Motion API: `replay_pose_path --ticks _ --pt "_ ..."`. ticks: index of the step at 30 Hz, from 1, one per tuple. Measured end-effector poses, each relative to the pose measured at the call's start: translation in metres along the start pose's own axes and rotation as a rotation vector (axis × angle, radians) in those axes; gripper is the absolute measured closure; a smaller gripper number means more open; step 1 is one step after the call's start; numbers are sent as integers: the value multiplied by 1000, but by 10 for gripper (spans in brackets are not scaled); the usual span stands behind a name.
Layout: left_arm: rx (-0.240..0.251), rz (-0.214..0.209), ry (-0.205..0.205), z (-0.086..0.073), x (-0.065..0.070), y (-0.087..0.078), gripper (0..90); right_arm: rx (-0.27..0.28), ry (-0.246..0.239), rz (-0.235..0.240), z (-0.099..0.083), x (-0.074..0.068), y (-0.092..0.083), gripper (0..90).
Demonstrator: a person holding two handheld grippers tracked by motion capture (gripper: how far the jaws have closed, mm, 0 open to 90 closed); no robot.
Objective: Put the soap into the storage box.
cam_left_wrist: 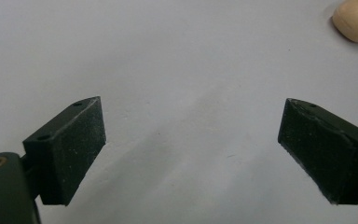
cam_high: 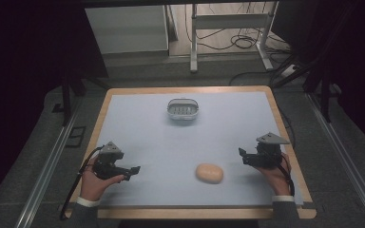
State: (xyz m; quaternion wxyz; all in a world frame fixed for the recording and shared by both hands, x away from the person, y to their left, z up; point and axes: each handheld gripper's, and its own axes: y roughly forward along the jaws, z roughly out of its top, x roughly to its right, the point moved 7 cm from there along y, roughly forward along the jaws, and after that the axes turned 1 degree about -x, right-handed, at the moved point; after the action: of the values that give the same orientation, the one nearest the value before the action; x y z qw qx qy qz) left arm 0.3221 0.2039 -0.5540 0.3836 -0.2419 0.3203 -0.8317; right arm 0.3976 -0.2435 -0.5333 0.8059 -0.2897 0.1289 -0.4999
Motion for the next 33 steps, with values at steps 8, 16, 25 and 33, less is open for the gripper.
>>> replay_pose_path --ticks 8,16,25,33 --pt "4 2 1 1 -2 -2 77 2 5 24 6 -6 -2 125" --pt "22 7 5 2 -1 -4 83 -24 -23 53 10 -13 -2 160" --pt "17 7 6 2 0 -4 84 -47 -37 83 15 -19 -5 163" --pt "8 7 7 1 -1 -3 83 -69 -64 107 19 -26 -9 195"
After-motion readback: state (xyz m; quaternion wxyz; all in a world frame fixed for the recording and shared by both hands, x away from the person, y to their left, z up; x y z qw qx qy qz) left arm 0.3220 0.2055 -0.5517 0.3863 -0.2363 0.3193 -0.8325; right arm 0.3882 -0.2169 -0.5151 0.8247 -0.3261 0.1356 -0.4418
